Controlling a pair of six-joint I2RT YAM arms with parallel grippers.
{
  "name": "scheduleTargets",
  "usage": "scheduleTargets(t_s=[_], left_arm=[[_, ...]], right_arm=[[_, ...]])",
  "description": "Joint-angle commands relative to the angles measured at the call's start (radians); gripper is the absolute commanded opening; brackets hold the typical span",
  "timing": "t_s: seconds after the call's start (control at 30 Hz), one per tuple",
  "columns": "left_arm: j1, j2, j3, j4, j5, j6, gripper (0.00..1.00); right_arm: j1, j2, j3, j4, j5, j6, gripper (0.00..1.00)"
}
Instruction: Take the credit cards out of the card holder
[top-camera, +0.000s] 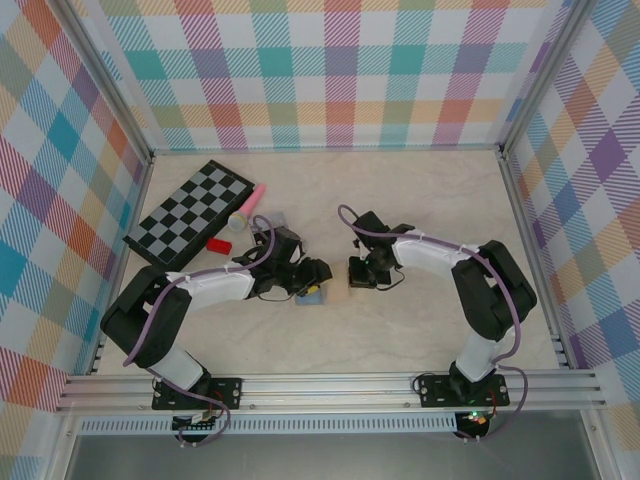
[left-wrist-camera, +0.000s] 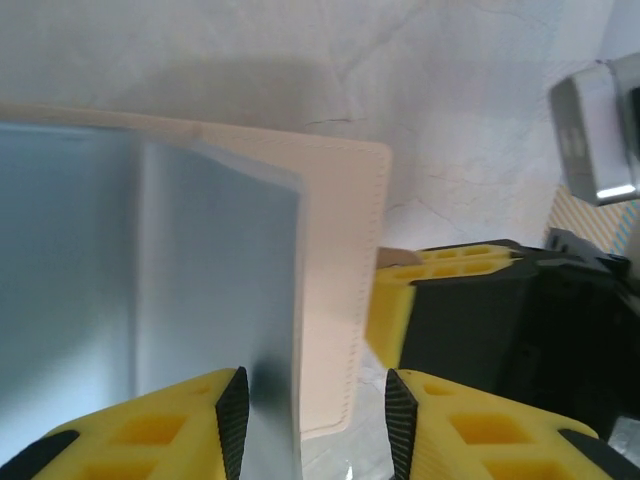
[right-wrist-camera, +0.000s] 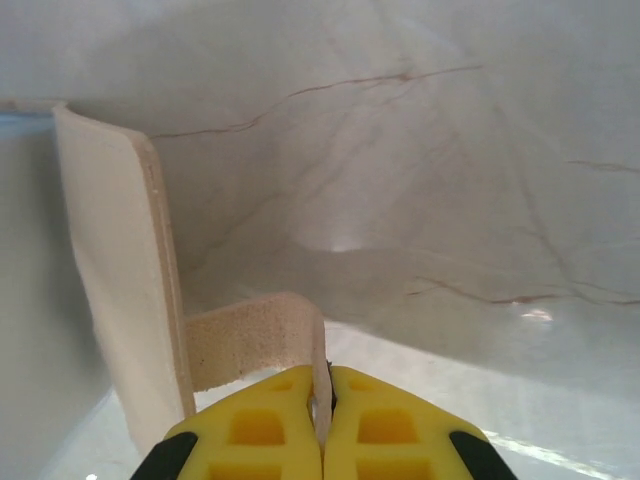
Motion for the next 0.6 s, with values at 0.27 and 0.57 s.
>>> scheduleTargets(t_s=[0.27,0.57], left_arm=[[-0.023,0.093,0.019,0.089,0.058,-0.007,0.50],[-0.032,0.130,0.039,0.067,0.026,0.008,0.48]], right_arm=[[-0.004,-0.073,-0.029,-0.010,0.077,0.052,0.29],[-0.009,-0.188,-0.051,-0.028,0.149,0.083,0.41]])
